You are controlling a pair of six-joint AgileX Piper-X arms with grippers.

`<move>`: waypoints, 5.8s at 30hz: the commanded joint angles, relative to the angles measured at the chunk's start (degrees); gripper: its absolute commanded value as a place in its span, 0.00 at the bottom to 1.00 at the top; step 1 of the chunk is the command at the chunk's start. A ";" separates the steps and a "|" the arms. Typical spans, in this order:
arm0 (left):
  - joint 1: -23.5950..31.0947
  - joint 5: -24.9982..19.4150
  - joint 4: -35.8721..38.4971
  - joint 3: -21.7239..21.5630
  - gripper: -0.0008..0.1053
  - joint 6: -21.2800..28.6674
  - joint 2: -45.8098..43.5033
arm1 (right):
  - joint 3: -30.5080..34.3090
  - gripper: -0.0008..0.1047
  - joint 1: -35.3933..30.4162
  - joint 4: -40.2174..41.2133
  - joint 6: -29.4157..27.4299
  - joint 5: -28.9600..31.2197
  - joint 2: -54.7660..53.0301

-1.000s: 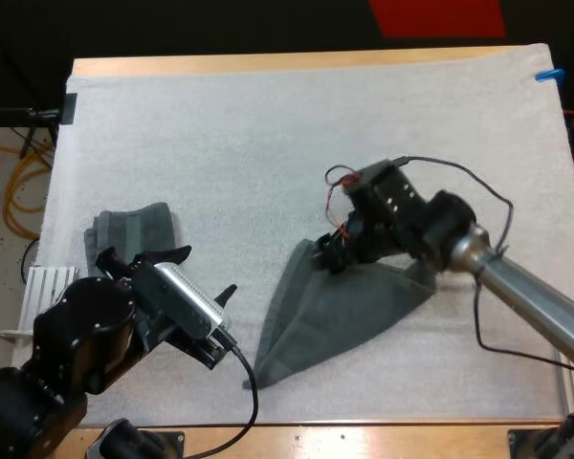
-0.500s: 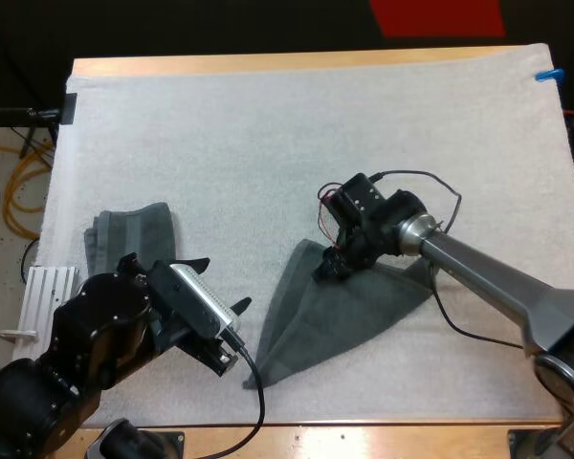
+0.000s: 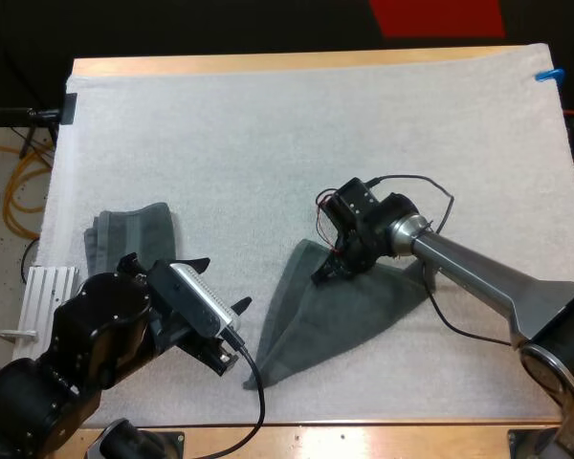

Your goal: Pick towel from pile fold and stack

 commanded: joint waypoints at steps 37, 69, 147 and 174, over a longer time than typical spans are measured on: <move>-0.08 0.35 -0.16 -0.09 0.60 -0.65 0.71 | -0.28 0.26 0.17 1.17 -1.37 3.51 1.72; -0.08 0.35 -0.16 -0.09 0.60 -0.65 0.71 | 1.38 0.01 1.88 -5.83 -3.09 11.94 -19.93; -0.08 8.37 5.90 3.74 0.60 -2.39 1.58 | -2.18 0.01 -15.31 7.48 -9.94 -15.17 -15.34; -0.08 8.53 5.79 3.74 0.60 -2.39 1.58 | 1.59 0.01 1.05 1.94 2.64 3.97 -25.69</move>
